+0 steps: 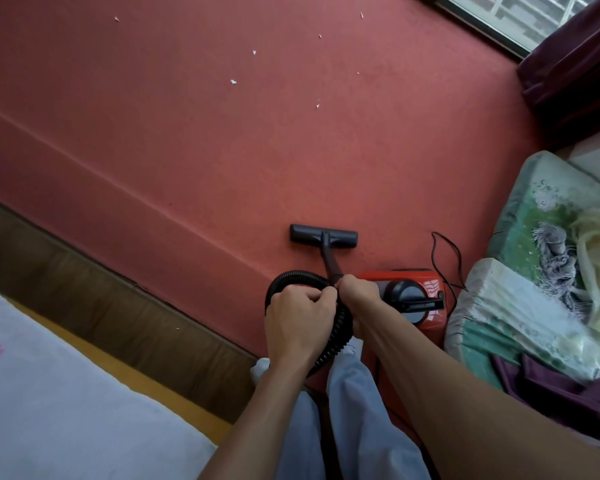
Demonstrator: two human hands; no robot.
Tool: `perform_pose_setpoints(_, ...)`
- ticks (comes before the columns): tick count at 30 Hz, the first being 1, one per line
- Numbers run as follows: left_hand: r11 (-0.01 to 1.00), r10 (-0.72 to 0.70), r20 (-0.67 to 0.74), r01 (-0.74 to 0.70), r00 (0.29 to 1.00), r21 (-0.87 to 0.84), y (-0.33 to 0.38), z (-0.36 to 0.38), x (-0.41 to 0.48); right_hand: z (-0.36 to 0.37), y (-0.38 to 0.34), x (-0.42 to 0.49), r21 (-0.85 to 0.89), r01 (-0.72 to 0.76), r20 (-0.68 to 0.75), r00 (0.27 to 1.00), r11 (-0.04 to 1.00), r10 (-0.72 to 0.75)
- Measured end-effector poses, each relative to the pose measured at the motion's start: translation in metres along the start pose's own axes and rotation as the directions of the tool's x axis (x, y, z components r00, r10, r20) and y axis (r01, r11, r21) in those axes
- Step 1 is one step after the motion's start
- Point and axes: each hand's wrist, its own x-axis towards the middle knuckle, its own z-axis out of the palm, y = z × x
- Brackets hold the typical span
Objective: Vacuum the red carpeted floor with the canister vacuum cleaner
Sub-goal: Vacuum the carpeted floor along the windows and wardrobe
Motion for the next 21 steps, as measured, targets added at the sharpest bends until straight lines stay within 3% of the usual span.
perform_pose_setpoints(5,1.0,-0.002,0.03,0.002,1.0,0.025,0.003,-0.002,-0.003,-0.01,0.011,-0.011,0.022,-0.047,0.021,0.999,0.999,0.046)
perform_pose_setpoints(21,0.991,-0.001,0.044,-0.005,0.999,0.135,-0.007,0.005,-0.002,0.0,0.027,0.001,0.048,0.017,0.075,0.997,0.999,-0.02)
